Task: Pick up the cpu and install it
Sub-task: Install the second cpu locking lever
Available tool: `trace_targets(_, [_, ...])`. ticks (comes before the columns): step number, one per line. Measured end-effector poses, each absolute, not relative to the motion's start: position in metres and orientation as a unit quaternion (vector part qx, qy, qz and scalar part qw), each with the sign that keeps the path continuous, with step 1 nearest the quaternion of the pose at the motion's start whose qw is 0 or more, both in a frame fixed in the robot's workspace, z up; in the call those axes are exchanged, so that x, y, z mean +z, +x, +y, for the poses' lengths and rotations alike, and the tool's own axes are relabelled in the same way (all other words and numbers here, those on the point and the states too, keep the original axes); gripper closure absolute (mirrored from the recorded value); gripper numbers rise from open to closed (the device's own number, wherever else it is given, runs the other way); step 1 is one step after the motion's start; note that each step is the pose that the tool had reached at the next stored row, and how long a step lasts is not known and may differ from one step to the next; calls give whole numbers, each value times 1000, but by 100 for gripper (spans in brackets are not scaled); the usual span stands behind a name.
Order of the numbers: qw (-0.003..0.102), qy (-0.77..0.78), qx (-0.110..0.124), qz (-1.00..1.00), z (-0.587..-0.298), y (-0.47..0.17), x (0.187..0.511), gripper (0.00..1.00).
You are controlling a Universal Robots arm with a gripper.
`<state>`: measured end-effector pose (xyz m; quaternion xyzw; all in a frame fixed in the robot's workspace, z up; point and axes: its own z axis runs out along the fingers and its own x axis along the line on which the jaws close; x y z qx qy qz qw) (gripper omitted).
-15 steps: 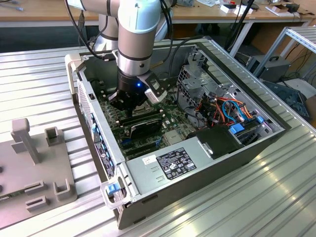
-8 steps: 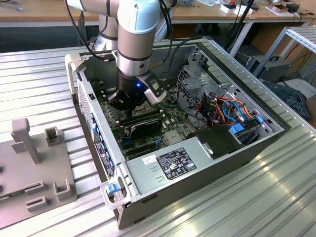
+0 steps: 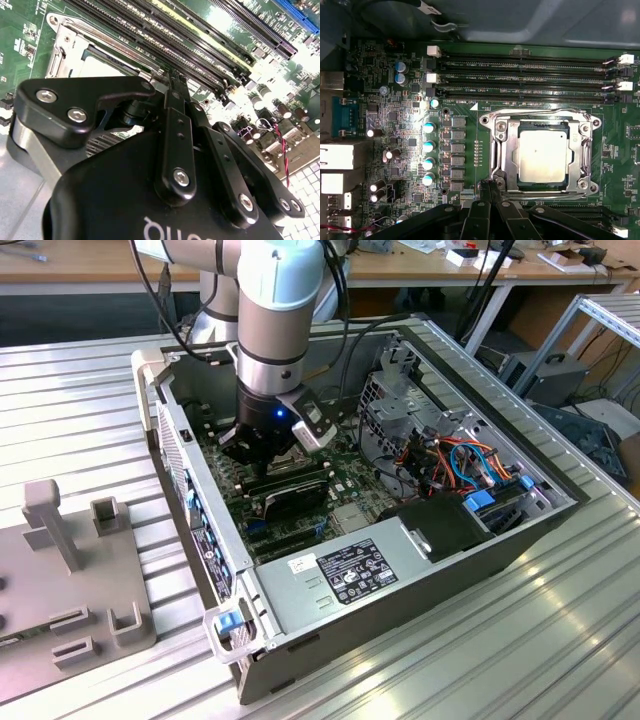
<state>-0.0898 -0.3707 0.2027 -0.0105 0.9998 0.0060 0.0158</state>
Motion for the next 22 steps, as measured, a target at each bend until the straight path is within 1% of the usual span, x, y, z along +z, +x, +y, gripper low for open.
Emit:
trace_targets(11, [16,-10,5,1000,-371,-90,203,89])
trace_targets(16, [19,-10,5,1000,-371,-94,203,89])
trace_targets(22, [19,-10,3,1000,-372,-94,203,89])
